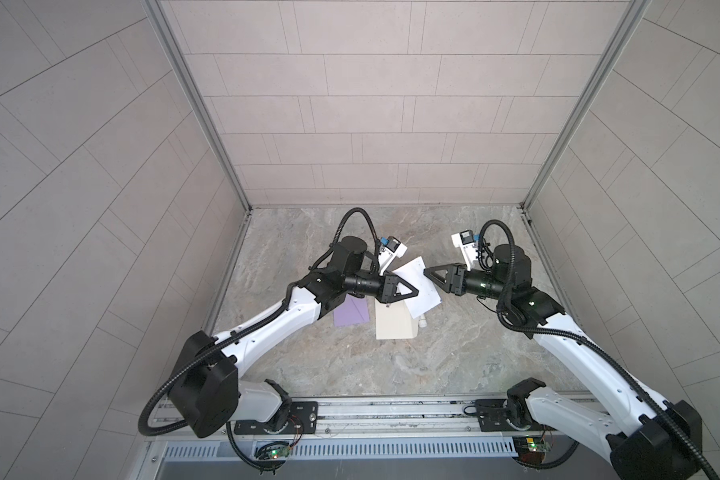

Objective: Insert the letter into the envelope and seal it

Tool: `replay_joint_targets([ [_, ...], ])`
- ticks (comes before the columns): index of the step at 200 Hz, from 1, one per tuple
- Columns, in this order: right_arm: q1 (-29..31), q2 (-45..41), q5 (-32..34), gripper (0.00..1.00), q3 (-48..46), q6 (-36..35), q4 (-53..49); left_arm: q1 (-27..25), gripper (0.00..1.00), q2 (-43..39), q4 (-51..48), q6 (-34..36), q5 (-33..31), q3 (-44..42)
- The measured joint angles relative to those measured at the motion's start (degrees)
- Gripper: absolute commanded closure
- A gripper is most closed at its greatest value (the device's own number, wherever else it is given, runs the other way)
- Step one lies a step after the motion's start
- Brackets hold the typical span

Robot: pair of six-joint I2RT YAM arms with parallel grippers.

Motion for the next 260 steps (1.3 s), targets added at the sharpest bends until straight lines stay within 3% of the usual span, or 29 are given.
replay_joint_targets([
  [31, 0.5, 0.8, -6.2, 0.72, 0.6, -2.9, -2.3, 0.0, 1.0, 0.1, -5.0, 3.2, 1.7, 2.8],
  [57, 1.4, 0.5, -8.5, 0.73, 1.0, -3.7, -3.2, 0.0, 1.0, 1.0, -8.9, 5.9, 2.2, 5.0],
  [83, 2.0, -0.3, -9.1, 0.64, 1.2, -4.9, -5.0, -0.1, 1.0, 1.7, -11.4, 7.6, 2.6, 6.0],
  [123, 1.8, -0.7, -9.1, 0.4, 3.5, -7.5, -10.0, -0.1, 1.0, 2.1, -15.0, 9.8, 2.6, 7.0],
  [144, 1.4, 0.7, -9.9, 0.39, 4.9, -7.7, -11.1, -0.1, 1.0, 2.1, -15.9, 10.5, 2.6, 7.5],
  [241, -1.3, 2.4, -18.2, 0.45, 5.4, -11.9, -14.3, -0.1, 1.0, -0.5, -16.7, 12.4, 3.7, 7.1],
  [260, -0.6, 2.0, -19.1, 0.51, 5.4, -12.5, -14.6, -0.1, 1.0, -0.9, -15.6, 12.4, 4.0, 6.3],
])
